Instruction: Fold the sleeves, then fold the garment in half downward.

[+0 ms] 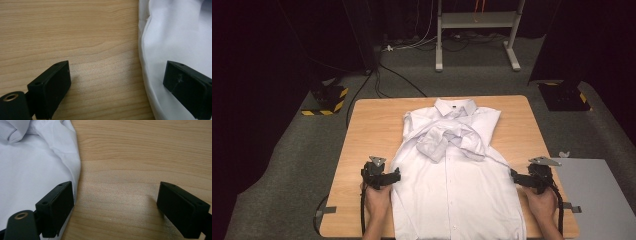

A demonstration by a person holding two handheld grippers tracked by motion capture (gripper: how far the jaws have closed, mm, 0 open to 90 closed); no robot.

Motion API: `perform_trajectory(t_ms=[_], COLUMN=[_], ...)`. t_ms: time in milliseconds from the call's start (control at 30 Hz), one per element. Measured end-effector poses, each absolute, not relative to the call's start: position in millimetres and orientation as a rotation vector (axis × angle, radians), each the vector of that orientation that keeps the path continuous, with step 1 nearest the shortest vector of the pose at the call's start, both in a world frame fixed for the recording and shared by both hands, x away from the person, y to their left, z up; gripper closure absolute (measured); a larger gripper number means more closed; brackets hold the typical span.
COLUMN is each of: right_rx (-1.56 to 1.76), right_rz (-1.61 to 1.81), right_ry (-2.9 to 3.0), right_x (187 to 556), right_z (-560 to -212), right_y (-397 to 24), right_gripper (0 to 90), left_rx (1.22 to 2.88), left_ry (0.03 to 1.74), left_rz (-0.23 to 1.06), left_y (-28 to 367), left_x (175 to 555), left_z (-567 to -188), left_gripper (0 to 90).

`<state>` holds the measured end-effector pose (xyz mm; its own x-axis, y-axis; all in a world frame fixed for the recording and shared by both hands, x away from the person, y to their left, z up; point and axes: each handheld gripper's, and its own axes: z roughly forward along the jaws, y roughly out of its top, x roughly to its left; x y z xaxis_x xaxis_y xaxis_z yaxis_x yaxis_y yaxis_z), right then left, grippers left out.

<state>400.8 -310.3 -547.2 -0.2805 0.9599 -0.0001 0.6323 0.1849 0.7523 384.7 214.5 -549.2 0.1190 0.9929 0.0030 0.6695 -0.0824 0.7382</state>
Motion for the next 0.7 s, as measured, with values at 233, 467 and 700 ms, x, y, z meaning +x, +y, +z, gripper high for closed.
perform_trajectory(t_ms=[233,467,700], right_rx=[1.491,1.502,1.486], right_rz=[0.907,0.89,0.849], right_ry=[1.991,1.989,2.063], right_x=[401.5,405.3,410.6], right_z=[-547.1,-547.3,-540.0], right_y=[-310.9,-310.3,-314.3], right_gripper=[13.4,8.1,13.0], left_rx=[1.832,1.838,1.786], left_ry=[1.605,1.606,1.619], left_rz=[0.697,0.678,0.641], left_y=[213.6,212.8,215.1], left_x=[385.8,388.7,388.8], left_z=[-549.7,-549.2,-545.5], left_gripper=[2.7,0.3,3.4])
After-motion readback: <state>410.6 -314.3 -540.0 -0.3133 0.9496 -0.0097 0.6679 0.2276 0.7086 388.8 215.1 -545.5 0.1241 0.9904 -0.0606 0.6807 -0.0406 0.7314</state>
